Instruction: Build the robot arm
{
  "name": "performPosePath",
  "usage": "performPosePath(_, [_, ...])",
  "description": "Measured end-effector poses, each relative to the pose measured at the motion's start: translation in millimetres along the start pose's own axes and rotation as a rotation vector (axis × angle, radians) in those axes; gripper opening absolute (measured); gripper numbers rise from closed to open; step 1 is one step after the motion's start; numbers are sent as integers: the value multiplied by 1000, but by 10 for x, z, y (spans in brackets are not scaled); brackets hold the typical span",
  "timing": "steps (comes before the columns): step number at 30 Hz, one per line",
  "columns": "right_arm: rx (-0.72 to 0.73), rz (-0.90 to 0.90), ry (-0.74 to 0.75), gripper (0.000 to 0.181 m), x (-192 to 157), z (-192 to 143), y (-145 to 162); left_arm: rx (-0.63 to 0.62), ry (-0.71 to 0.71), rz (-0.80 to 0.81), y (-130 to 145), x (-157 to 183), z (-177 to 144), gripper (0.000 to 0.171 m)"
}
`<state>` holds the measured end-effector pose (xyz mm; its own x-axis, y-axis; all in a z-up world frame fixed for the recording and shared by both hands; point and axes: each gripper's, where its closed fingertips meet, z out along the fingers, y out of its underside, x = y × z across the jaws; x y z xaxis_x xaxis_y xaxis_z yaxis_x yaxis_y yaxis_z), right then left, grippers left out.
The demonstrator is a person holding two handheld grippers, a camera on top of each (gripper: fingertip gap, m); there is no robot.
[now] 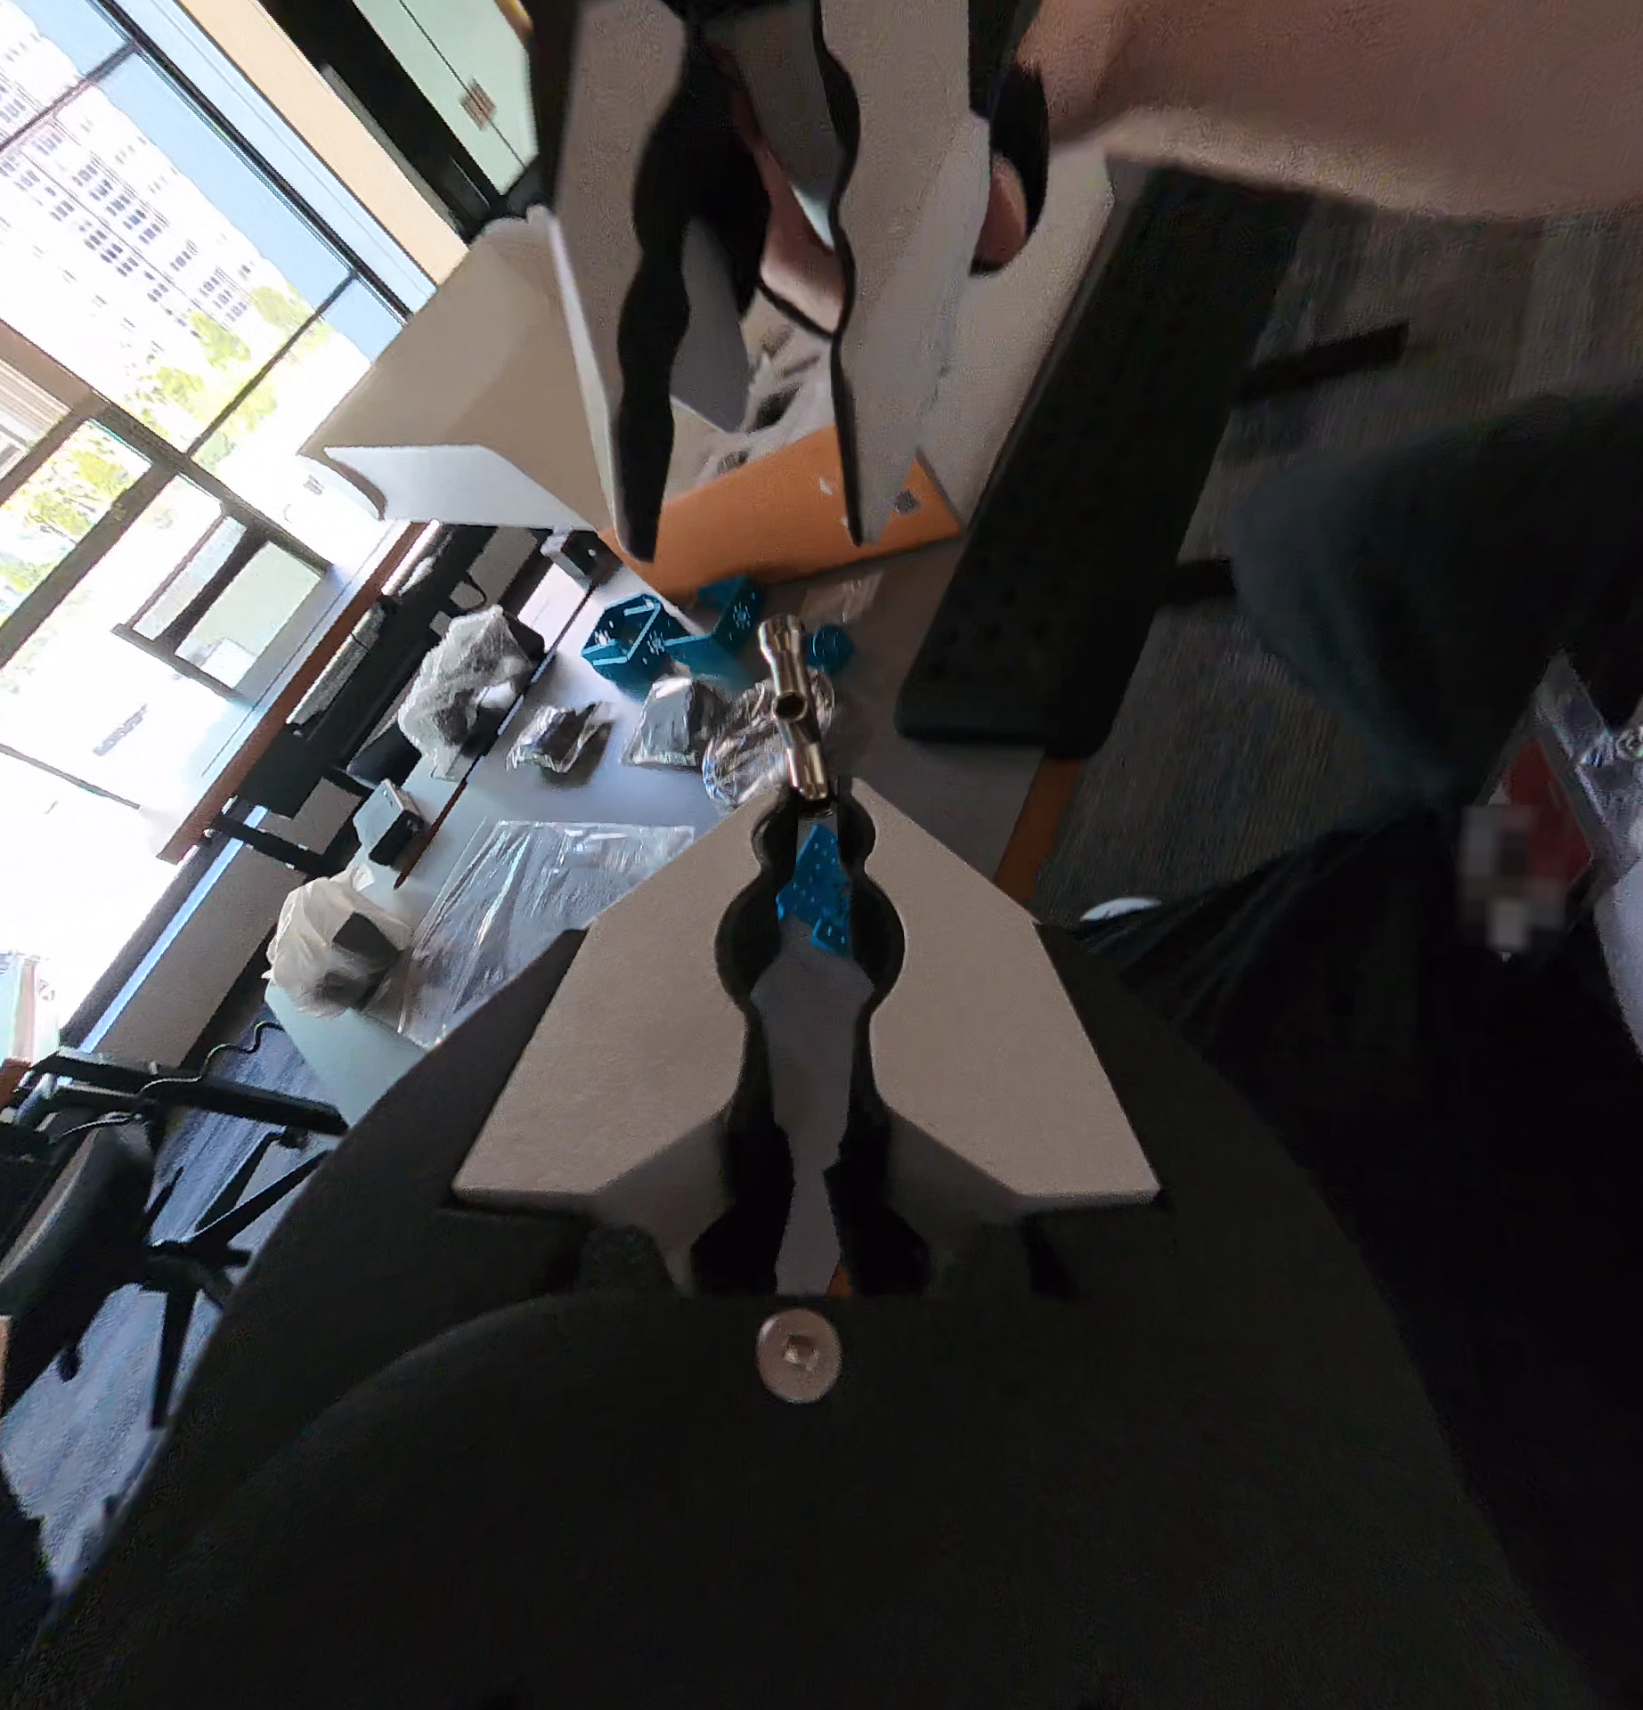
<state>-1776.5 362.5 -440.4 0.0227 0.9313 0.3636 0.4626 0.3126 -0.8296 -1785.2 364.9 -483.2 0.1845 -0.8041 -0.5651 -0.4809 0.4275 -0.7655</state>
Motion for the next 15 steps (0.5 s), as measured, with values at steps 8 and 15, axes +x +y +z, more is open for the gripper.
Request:
performPosePath(8, [-563,-392,11,11,-83,608,351,-148,46,98,202,46,-179,6])
performPosePath(15, [-402,-187,77,6,-202,960,286,-93,89,54,314,43,-475,8])
